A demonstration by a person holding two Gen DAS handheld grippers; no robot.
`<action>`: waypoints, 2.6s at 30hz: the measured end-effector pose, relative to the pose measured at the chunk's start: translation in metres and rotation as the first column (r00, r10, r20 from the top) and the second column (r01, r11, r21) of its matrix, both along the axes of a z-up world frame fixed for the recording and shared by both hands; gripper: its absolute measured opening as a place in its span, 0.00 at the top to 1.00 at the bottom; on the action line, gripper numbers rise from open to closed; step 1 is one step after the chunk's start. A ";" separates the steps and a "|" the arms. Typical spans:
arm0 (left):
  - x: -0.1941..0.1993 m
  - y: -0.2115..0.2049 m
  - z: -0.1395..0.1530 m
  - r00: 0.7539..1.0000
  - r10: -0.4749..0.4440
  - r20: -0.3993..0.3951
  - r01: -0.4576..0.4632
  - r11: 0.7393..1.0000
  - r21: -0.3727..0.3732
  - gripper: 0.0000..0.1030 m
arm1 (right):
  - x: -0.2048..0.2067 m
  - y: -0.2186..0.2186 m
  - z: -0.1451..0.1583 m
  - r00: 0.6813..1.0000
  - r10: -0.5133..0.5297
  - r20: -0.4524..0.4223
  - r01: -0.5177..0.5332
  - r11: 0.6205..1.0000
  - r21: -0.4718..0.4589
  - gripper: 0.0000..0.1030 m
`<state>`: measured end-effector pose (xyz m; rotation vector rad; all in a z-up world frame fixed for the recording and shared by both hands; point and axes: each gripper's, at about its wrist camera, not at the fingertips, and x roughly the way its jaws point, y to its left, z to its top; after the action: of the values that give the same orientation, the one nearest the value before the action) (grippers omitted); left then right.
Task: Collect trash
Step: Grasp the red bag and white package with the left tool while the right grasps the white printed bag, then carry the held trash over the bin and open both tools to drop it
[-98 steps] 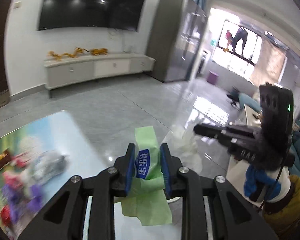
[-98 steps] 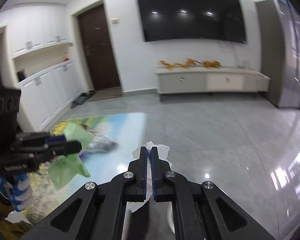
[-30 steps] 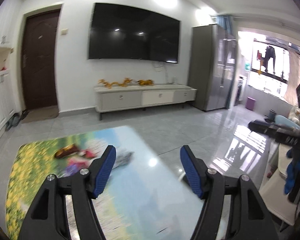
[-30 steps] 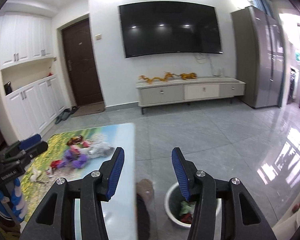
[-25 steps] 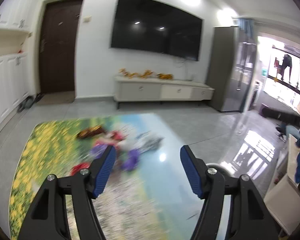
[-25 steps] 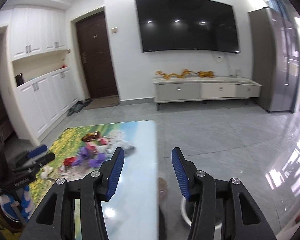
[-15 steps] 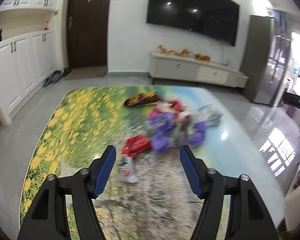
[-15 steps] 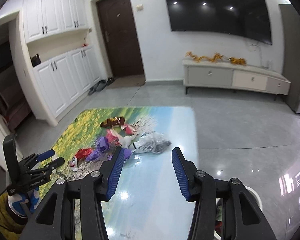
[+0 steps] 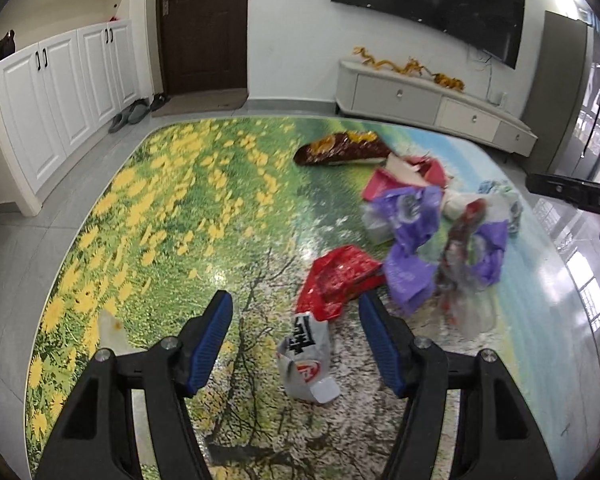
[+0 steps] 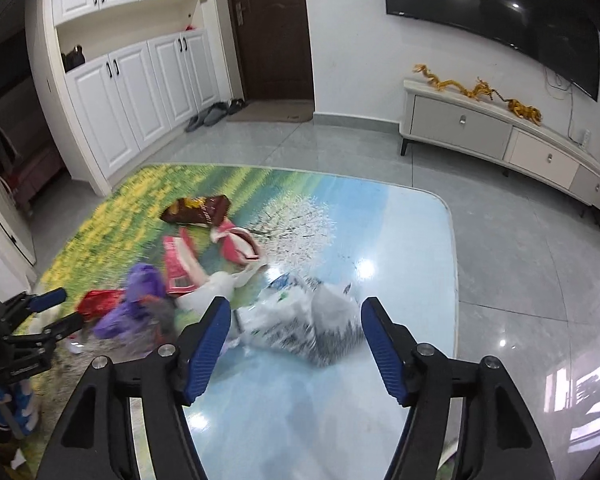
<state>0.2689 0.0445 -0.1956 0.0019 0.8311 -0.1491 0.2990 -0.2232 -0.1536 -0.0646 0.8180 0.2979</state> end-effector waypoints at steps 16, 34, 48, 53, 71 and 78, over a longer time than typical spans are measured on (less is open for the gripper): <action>-0.001 -0.002 -0.009 0.998 -0.037 -0.046 0.034 0.998 -0.056 0.80 | 0.023 -0.008 -0.048 0.995 0.037 -0.093 -0.036 0.999 0.013 0.56; -0.081 -0.014 0.056 0.988 -0.104 0.112 0.114 0.989 -0.093 0.80 | -0.101 -0.014 -0.019 0.999 0.036 -0.041 -0.034 0.998 0.054 0.80; -0.122 -0.062 0.114 0.949 -0.226 0.219 0.250 0.964 -0.091 0.80 | -0.193 -0.045 0.065 0.979 0.007 0.202 -0.038 0.988 0.148 0.80; -0.116 -0.111 0.121 0.921 -0.342 0.184 0.365 0.924 -0.113 0.80 | -0.216 -0.096 0.069 0.965 -0.100 0.241 0.057 0.982 0.179 0.80; -0.094 -0.406 0.070 0.697 -0.716 -0.040 0.713 0.698 -0.059 0.80 | -0.256 -0.303 -0.060 0.851 -0.525 -0.021 0.498 0.794 0.349 0.80; -0.079 -0.467 0.045 0.672 -0.736 -0.085 0.732 0.677 -0.076 0.77 | -0.237 -0.332 -0.091 0.828 -0.553 -0.097 0.546 0.753 0.367 0.73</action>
<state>0.1900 -0.4224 -0.1503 0.3077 0.8987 -0.9483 0.0616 -0.5553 -0.2444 0.5399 0.7124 -0.1128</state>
